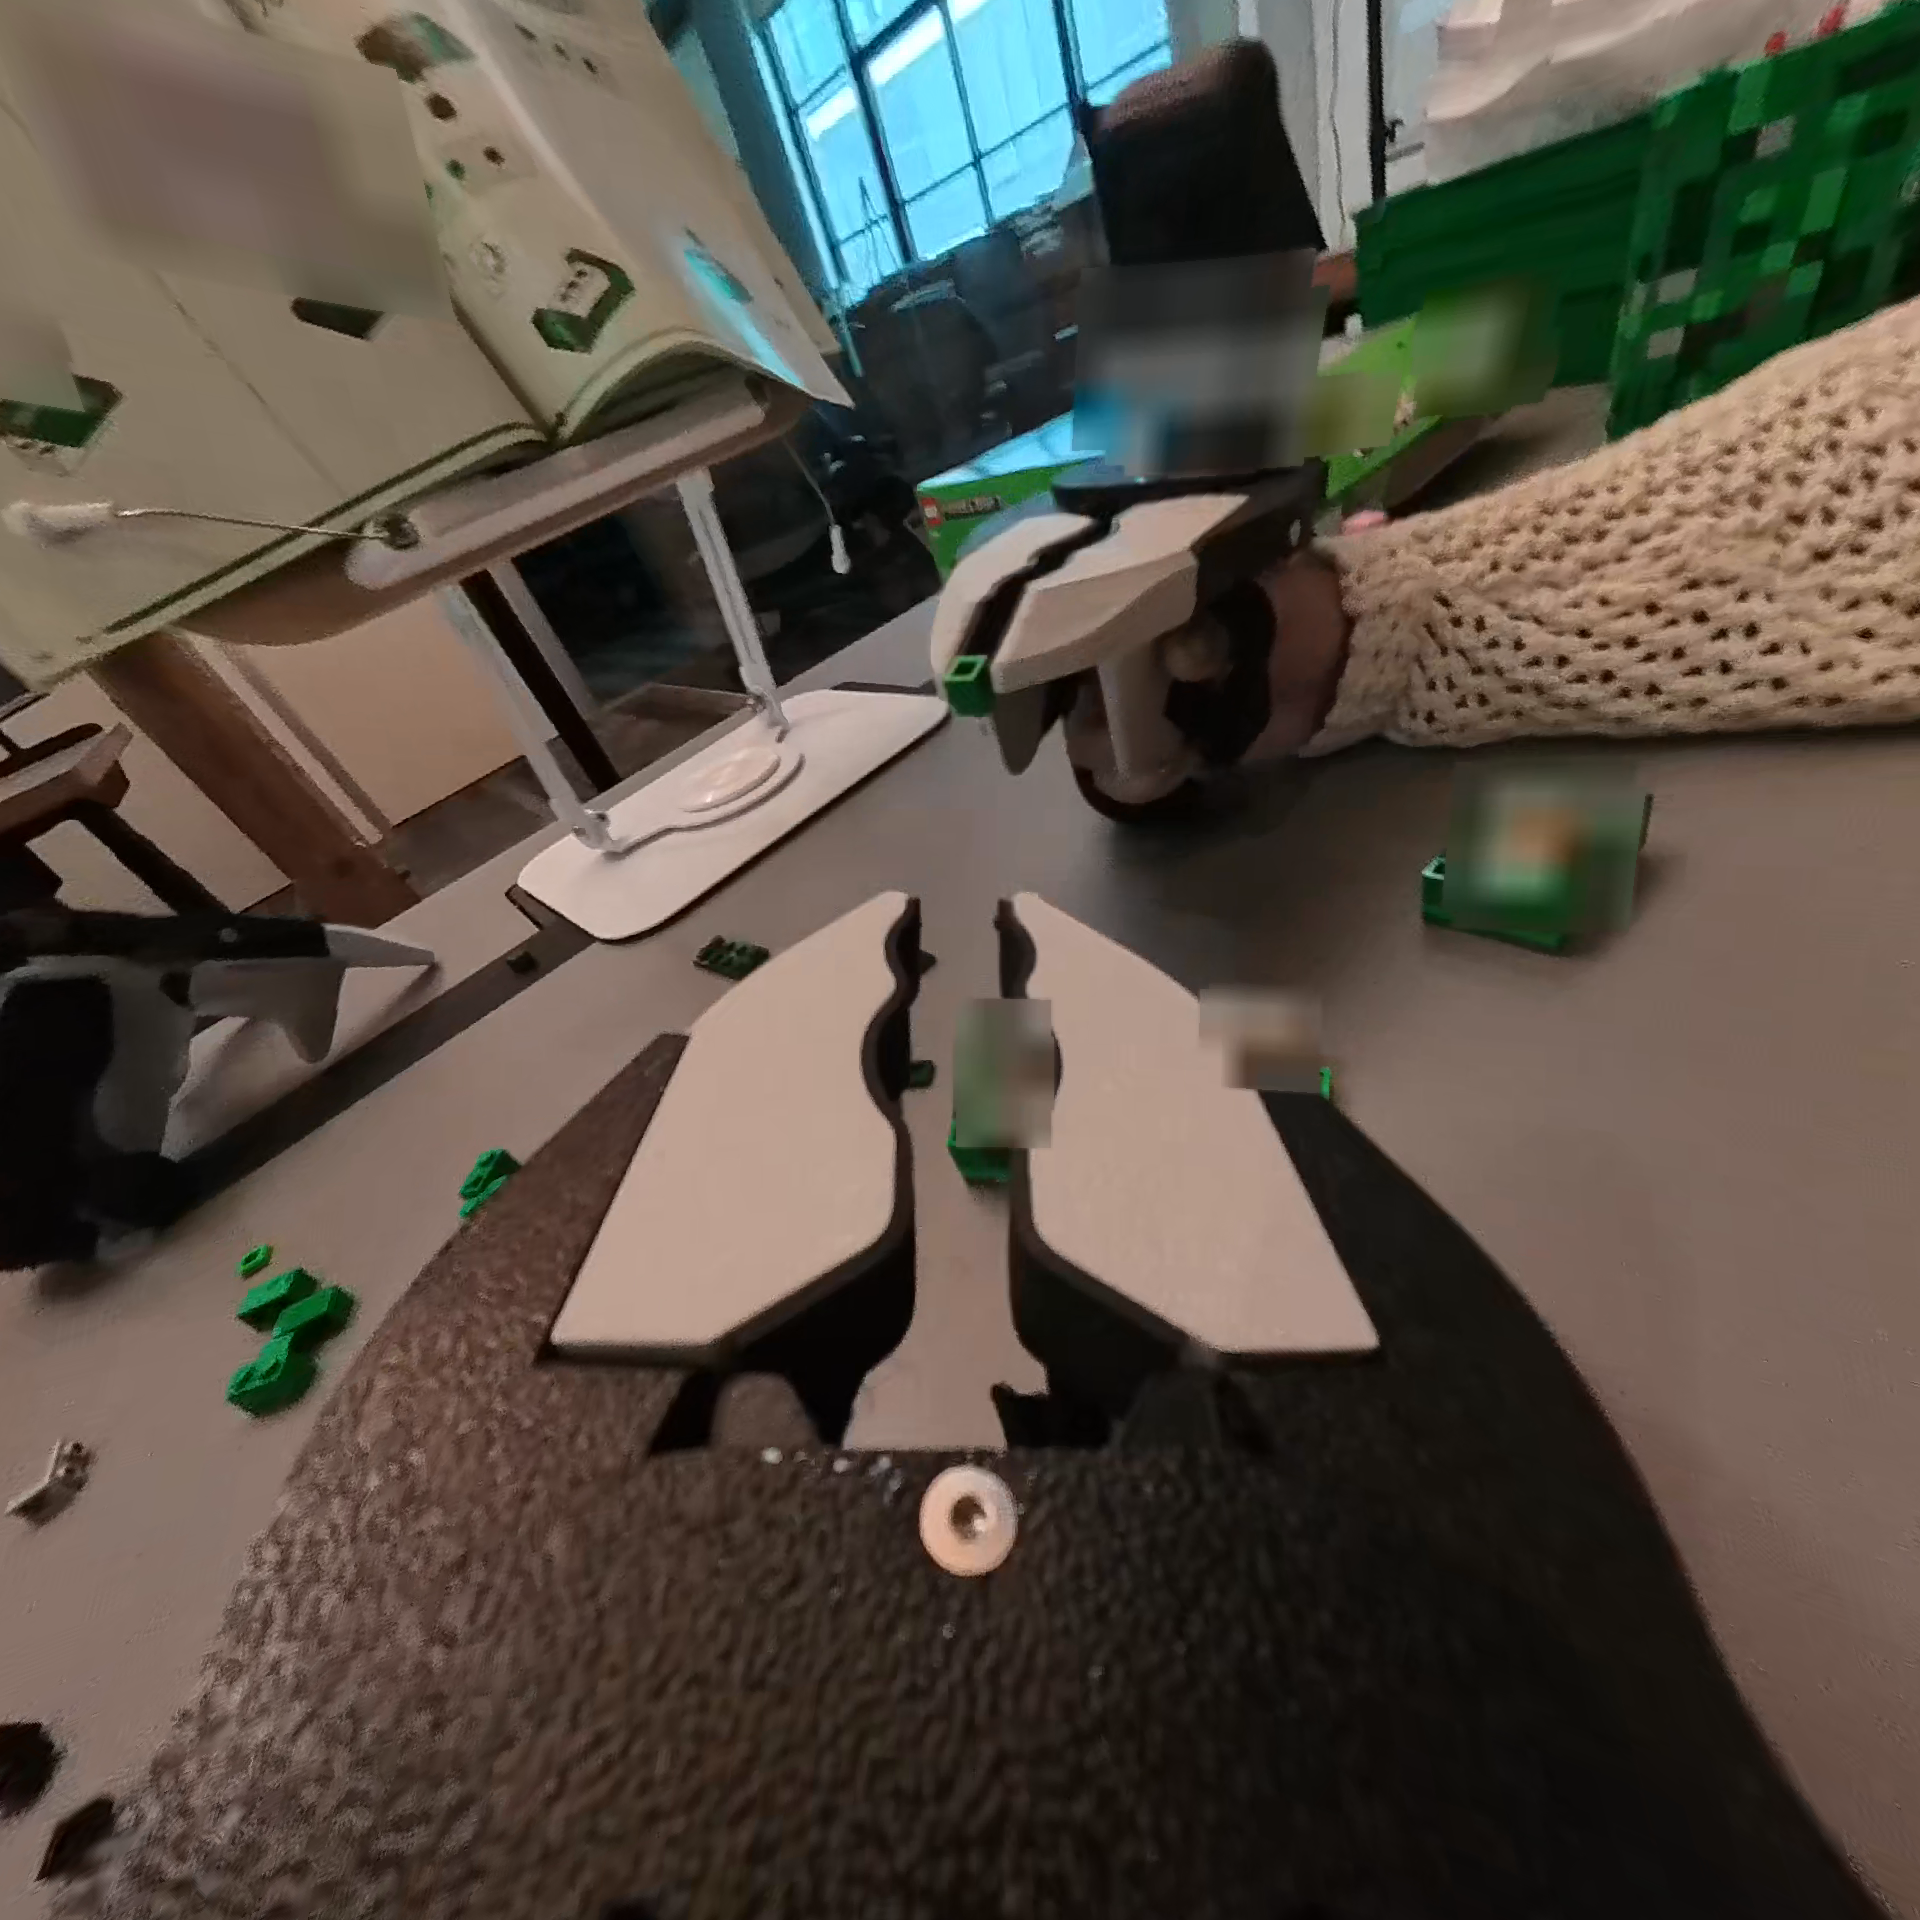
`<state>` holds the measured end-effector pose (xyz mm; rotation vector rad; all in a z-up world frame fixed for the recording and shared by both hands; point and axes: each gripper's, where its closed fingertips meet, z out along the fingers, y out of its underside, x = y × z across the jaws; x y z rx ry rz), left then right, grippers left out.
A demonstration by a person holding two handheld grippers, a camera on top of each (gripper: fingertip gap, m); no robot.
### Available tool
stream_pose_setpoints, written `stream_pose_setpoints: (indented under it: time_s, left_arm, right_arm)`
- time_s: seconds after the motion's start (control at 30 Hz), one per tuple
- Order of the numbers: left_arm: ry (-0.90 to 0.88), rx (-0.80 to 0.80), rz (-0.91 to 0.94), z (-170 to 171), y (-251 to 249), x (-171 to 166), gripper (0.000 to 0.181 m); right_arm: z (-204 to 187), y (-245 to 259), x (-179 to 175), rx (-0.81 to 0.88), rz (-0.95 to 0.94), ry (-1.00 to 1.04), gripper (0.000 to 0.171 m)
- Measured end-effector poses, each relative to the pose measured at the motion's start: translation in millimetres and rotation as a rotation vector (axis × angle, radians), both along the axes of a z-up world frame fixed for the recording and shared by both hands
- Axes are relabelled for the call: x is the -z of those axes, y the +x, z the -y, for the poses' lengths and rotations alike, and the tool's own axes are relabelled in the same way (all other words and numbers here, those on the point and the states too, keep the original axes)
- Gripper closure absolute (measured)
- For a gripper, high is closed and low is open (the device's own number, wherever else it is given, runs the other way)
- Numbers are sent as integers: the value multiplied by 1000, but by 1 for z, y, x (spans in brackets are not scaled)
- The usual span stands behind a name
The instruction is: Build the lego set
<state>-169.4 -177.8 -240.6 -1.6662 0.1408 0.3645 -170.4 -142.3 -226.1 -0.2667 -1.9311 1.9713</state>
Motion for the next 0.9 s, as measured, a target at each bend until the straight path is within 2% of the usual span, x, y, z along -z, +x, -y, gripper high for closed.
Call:
stream_pose_setpoints:
  time_s: [0.23,0.4,0.9]
  left_arm:
    - [50,52,-17,-14,15,-6,164]
    - [122,80,110,-12,16,-16,160]
    - [75,162,12,-14,33,-9,171]
  right_arm:
    - [8,11,-3,-47,-40,-29,163]
    - [19,17,7,-39,-113,77,163]
    - [35,31,15,-165,-78,117,164]
